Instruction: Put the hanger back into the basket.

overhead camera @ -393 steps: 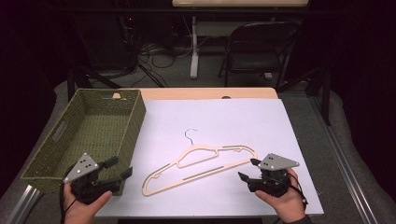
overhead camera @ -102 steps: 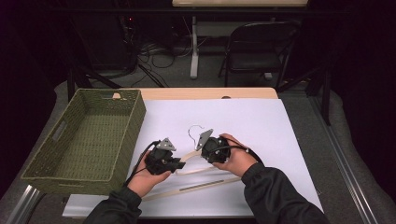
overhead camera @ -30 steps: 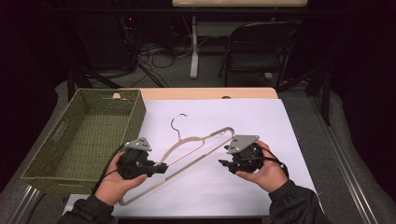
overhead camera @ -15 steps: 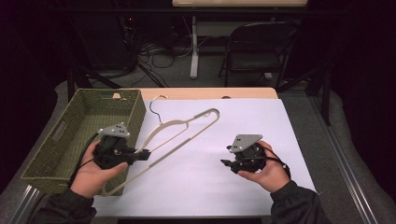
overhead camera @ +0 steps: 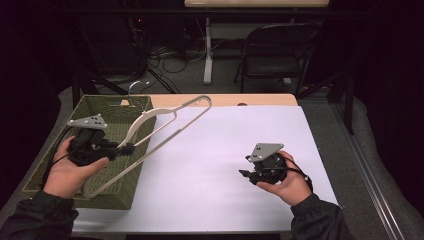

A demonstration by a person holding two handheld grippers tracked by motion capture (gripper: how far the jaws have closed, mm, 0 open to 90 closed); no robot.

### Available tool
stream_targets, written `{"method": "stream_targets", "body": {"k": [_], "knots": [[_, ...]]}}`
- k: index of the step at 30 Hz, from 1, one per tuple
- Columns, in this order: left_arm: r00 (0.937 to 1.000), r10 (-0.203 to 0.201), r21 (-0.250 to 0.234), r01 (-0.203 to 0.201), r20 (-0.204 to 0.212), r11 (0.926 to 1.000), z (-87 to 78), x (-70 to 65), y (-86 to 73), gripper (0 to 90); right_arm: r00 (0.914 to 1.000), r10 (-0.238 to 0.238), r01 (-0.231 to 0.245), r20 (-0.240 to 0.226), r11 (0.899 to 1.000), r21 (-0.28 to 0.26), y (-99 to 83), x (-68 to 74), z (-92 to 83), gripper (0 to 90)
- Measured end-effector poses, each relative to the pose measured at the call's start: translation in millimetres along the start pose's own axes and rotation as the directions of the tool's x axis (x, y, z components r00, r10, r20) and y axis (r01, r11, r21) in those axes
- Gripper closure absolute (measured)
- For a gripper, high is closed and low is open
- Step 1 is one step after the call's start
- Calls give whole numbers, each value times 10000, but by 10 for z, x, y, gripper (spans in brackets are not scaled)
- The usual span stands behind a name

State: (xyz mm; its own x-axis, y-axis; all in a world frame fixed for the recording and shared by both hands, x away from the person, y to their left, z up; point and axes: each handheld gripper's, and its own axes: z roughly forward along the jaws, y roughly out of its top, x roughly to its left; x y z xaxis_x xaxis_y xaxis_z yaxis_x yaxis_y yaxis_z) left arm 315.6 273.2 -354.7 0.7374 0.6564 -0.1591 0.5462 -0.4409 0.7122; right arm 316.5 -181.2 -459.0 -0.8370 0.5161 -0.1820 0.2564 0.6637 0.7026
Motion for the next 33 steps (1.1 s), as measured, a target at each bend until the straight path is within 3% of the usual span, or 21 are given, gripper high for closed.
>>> {"method": "stream_targets", "body": {"k": [4,9,19,26,28,30,33], "knots": [[9997,-97,-168,94,-223,9998,-80,130,-47,871,10000,79,-80,60,10000,34,-19,-13,-1,505],[9982,-515,-327,504,-320,9982,-148,327,-136,871,9997,201,-202,113,9998,73,-46,-33,7,506],[9875,-1148,-473,1102,-1084,9928,-298,662,-319,871,9986,501,-504,174,9985,216,-136,-74,18,507],[9819,-1039,-421,984,-1582,9943,-417,837,-380,871,9985,457,-471,292,9977,495,-197,-101,10,506],[9804,-1050,-385,999,-1665,9943,-444,881,-395,871,9980,543,-553,336,9980,297,-222,-105,20,506],[9796,-1013,-368,964,-1735,9947,-466,918,-410,871,9978,539,-559,378,9971,516,-232,-115,-2,507],[9768,-1073,-411,1014,-1851,9940,-490,981,-435,871,9971,632,-649,415,9971,395,-252,-122,-6,507]]}}
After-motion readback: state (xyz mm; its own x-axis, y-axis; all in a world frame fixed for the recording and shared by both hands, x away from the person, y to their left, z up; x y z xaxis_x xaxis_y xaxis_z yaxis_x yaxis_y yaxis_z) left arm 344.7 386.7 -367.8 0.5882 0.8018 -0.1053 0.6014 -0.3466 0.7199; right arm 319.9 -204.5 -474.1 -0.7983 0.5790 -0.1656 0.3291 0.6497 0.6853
